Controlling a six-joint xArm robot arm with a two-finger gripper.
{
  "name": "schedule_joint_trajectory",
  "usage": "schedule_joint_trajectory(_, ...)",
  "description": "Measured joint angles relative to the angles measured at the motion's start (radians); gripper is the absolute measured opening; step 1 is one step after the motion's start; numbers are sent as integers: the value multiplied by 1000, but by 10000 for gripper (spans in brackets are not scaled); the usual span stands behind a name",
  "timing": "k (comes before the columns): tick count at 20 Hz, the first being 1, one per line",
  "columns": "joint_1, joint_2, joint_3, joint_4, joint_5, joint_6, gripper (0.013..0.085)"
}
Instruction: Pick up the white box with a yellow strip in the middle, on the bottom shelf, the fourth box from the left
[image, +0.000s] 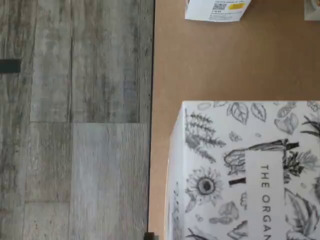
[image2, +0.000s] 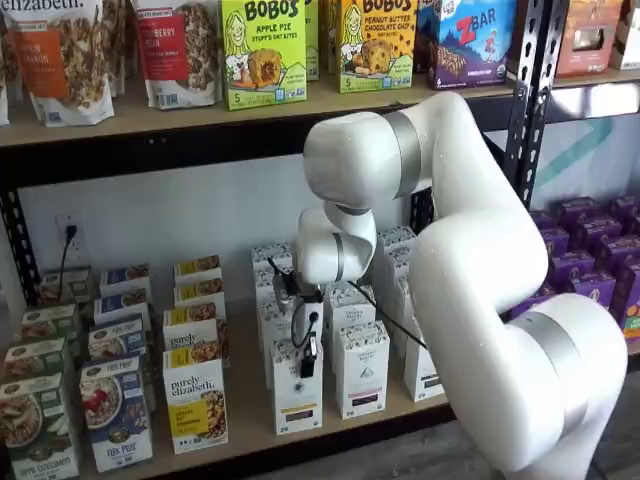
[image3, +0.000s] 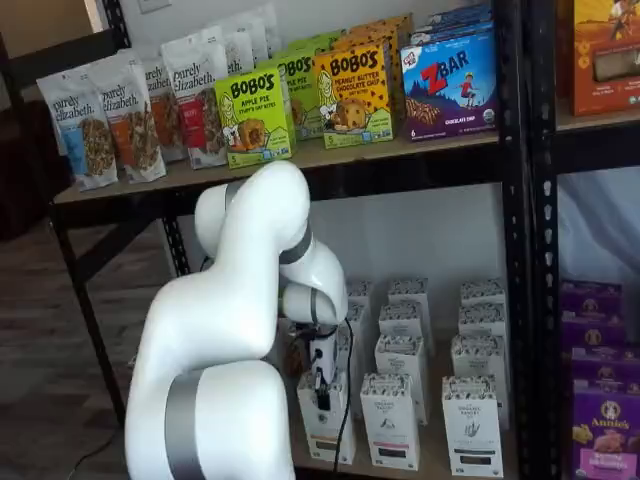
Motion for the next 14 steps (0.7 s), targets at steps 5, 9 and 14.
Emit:
schedule_joint_trajectory(5,3,3,-4,-1,4,4,610)
schedule_joint_trajectory(9,6,6,-7,1,4,4,530)
schedule_joint_trajectory(14,7,6,-5,-3,3,9,490)
